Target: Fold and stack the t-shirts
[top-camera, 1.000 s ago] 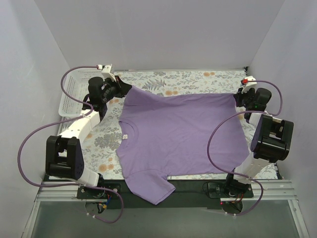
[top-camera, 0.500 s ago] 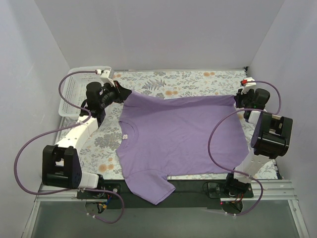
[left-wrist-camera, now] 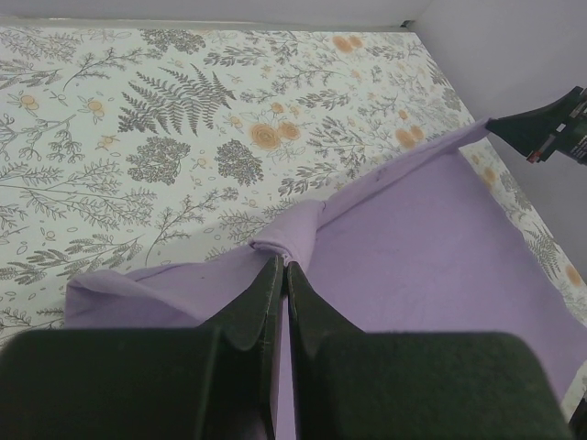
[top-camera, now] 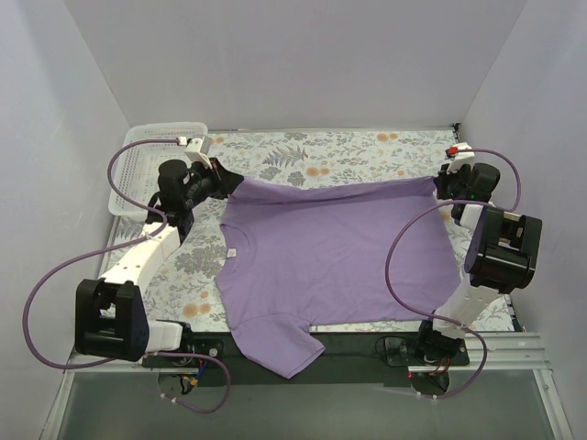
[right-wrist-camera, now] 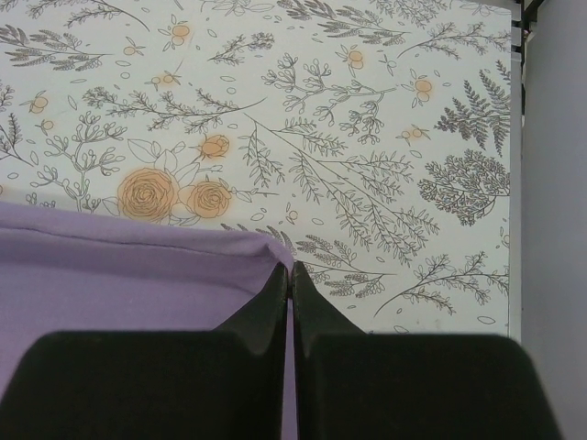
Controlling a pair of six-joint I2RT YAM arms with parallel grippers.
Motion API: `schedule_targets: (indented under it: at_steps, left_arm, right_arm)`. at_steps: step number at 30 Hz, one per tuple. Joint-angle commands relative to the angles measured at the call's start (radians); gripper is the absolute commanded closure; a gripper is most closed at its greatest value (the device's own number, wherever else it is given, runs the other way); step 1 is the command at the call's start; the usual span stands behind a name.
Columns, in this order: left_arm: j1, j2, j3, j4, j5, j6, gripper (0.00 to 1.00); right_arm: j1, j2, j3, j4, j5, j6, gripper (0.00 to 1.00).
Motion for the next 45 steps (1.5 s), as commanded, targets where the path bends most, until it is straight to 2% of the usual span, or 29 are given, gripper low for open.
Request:
schedule_targets:
  at_steps: [1,45]
  left_arm:
    - [0.006,-0.066,-0.014,-0.009,0.010,0.003,1.00]
    - [0.006,-0.169,-0.141,-0.047,-0.015,0.000,1.00]
  right_arm:
    - [-0.007,-0.007,0.006,0.023,0.017,-0.011,0.99]
    - [-0.072,-0.151,-0.190,0.018,-0.017,-0.092,0.99]
